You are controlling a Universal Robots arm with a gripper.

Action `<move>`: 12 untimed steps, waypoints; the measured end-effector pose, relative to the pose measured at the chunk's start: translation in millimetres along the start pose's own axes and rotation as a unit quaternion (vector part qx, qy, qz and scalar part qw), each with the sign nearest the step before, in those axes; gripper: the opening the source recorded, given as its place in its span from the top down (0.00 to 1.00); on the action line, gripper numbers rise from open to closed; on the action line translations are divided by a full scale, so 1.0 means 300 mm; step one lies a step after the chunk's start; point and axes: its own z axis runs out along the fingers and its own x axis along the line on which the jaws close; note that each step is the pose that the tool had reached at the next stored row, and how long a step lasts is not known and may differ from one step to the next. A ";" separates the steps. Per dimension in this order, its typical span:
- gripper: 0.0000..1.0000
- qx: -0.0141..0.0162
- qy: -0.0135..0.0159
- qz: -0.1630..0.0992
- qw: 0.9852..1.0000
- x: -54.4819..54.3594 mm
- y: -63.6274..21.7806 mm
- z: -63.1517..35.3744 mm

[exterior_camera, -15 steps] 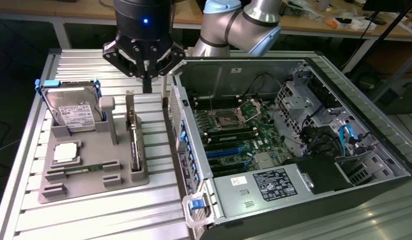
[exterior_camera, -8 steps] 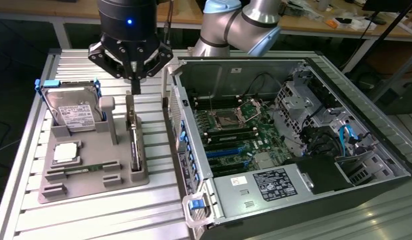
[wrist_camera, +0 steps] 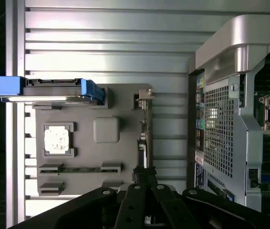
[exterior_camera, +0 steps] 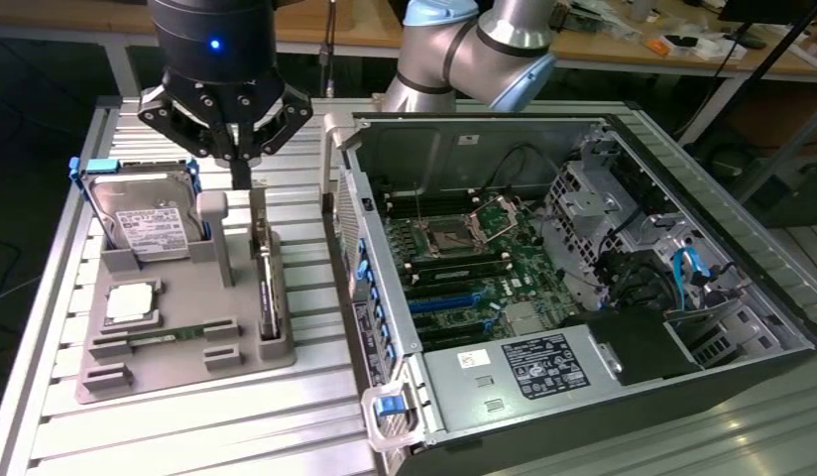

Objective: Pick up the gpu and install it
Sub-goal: 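Reach for the gpu, then pick up the gpu and move the gpu toward the slot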

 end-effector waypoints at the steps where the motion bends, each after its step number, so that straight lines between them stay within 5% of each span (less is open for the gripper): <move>1: 0.89 0.000 0.000 0.000 1.000 0.001 0.000 0.000; 12: 0.89 0.000 0.000 0.000 1.000 0.001 0.000 0.000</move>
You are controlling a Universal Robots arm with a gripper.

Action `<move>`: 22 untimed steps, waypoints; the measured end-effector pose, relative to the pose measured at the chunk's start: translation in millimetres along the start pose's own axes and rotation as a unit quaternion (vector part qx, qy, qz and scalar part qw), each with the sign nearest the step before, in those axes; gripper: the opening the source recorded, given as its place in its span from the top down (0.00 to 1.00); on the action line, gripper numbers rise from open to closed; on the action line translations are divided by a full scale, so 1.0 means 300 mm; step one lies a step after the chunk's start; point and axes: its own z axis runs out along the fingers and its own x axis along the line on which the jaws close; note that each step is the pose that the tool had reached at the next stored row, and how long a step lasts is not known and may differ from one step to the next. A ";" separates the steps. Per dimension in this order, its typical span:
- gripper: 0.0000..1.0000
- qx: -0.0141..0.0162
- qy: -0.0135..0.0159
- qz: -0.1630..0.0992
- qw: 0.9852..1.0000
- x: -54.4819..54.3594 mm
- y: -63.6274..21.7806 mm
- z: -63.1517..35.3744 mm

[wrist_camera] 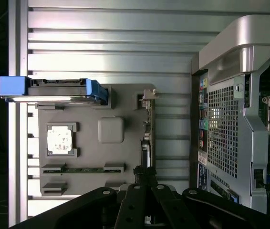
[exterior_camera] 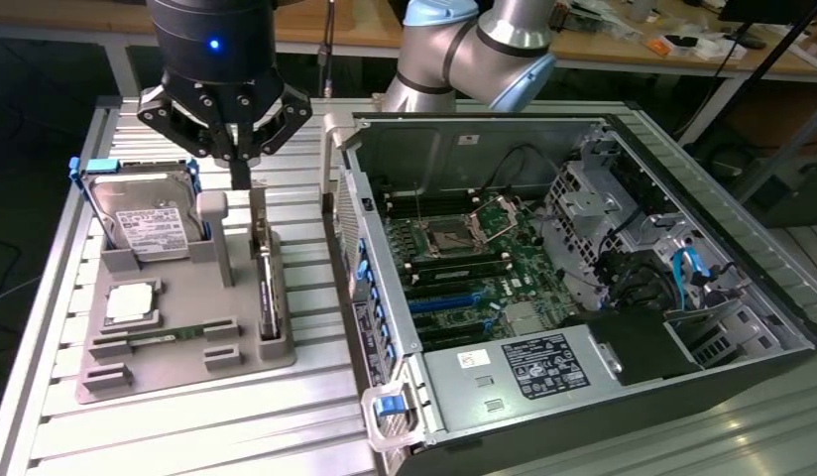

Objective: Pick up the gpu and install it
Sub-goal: 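Pick up the gpu and move the gpu toward the slot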

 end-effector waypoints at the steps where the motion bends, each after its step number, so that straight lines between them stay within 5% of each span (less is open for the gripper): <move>1: 0.89 0.000 0.000 0.000 1.000 0.000 0.000 0.000; 6: 0.83 0.000 0.000 0.000 1.000 0.000 0.000 0.000; 13: 0.46 0.000 0.000 0.000 1.000 0.000 0.000 0.000; 22: 0.26 0.000 0.000 0.000 1.000 0.000 0.000 0.002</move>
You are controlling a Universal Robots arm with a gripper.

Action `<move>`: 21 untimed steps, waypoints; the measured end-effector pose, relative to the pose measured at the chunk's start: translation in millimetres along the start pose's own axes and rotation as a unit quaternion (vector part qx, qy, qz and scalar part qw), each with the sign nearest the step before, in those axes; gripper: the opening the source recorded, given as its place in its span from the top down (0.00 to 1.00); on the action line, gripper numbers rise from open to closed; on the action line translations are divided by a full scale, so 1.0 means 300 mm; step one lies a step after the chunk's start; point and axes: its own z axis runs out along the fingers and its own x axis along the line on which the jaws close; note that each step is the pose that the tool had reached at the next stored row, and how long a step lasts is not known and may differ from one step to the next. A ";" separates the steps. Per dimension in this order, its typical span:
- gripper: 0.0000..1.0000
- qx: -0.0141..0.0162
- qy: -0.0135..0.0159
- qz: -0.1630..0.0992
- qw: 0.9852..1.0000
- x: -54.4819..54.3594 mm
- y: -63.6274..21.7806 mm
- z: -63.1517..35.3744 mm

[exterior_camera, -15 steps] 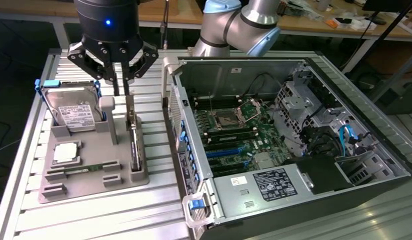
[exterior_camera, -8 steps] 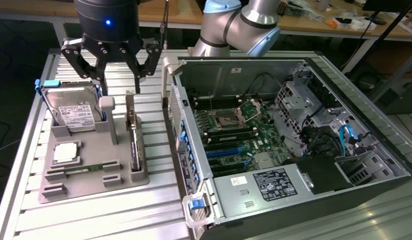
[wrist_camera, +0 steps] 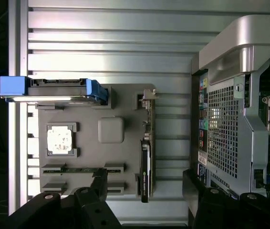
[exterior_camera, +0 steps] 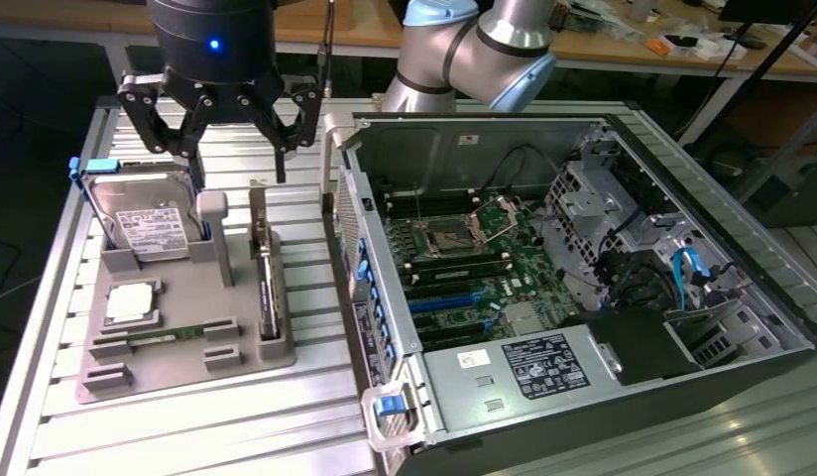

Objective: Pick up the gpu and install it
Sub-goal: 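Pick up the gpu and move the gpu toward the slot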

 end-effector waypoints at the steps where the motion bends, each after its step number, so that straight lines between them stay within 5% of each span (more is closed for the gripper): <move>1: 0.26 0.000 0.000 0.000 1.000 0.000 -0.001 0.002; 21: 0.26 0.000 0.000 0.000 1.000 0.004 -0.031 0.115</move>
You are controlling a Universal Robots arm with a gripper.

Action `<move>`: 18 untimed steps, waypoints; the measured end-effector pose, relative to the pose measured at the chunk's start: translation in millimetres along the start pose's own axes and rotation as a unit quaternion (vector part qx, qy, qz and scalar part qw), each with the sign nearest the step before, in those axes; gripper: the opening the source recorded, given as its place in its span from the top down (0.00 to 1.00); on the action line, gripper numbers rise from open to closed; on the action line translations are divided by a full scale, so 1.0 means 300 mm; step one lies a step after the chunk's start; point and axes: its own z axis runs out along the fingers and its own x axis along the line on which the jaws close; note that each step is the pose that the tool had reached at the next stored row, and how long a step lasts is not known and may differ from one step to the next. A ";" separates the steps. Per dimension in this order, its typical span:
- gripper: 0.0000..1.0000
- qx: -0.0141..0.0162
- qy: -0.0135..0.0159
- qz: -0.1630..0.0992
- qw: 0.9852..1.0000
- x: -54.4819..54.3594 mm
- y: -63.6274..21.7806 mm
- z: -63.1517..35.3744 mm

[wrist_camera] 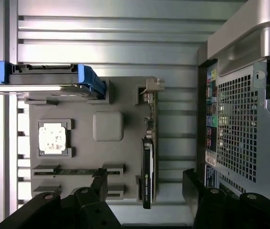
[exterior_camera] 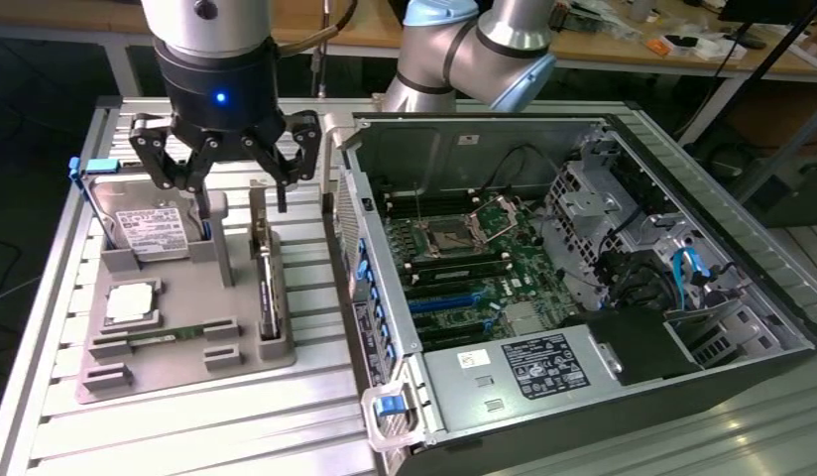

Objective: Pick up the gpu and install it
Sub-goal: 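Pick up the gpu and move the gpu toward the slot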

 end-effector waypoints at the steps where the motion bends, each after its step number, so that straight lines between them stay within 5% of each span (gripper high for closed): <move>1: 0.26 0.000 0.000 0.000 1.000 0.000 -0.001 0.006; 18: 0.26 0.000 0.000 0.000 1.000 0.002 -0.011 0.112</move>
